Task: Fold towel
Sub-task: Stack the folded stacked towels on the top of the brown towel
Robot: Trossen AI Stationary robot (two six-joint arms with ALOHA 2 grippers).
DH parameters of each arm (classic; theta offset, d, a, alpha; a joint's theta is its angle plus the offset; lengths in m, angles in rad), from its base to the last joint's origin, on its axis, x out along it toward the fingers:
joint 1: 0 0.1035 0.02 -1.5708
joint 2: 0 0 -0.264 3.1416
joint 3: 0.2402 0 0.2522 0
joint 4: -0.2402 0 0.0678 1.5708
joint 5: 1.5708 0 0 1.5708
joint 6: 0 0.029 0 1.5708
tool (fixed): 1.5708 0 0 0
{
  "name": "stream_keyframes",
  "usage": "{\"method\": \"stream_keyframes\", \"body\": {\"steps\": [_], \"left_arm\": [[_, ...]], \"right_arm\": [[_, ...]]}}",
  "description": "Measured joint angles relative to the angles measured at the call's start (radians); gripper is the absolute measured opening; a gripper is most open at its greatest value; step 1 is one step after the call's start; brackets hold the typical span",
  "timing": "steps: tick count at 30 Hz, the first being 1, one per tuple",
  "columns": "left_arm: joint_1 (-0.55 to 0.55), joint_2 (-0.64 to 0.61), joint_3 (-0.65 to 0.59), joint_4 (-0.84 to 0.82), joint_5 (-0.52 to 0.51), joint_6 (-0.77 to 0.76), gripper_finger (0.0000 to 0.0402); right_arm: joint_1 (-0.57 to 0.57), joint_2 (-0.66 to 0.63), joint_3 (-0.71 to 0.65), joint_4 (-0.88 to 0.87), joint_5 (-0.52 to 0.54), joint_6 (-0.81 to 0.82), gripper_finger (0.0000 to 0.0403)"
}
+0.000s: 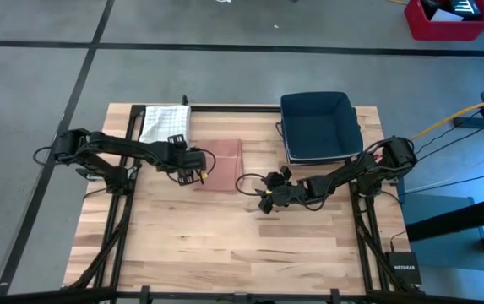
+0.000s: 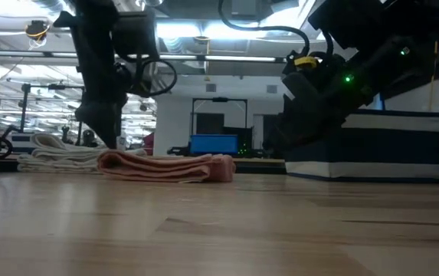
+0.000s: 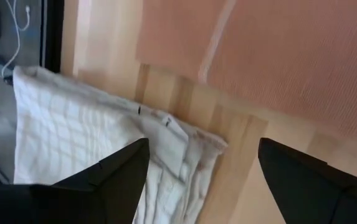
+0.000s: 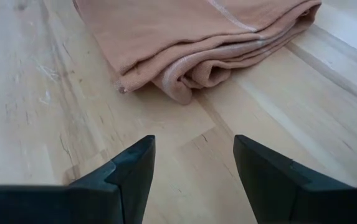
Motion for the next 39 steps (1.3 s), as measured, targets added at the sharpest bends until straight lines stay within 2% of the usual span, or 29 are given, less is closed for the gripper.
{"method": "stream_keyframes", "body": {"steps": [5, 12, 18, 24, 39], "left_arm": [[0.002, 0.000, 0.002, -0.080, -0.007, -0.031, 0.0307], [-0.006, 0.000, 0.002, -0.127, -0.059, -0.093, 0.0393], [0.002, 0.000, -0.028, -0.139, -0.108, -0.131, 0.0395], [0.002, 0.000, -0.091, -0.082, -0.083, -0.105, 0.0398], [0.076, 0.038, -0.096, -0.054, -0.052, -0.065, 0.0398]], "right_arm": [[0.000, 0.000, 0.000, 0.007, -0.007, 0.000, 0.0221], [0.000, 0.000, 0.000, 0.011, -0.008, 0.000, 0.0221], [0.000, 0.000, 0.000, 0.011, -0.016, 0.005, 0.0221], [0.000, 0.000, 0.000, 0.009, -0.024, 0.005, 0.0221], [0.000, 0.000, 0.000, 0.002, -0.025, 0.008, 0.0221]]}}
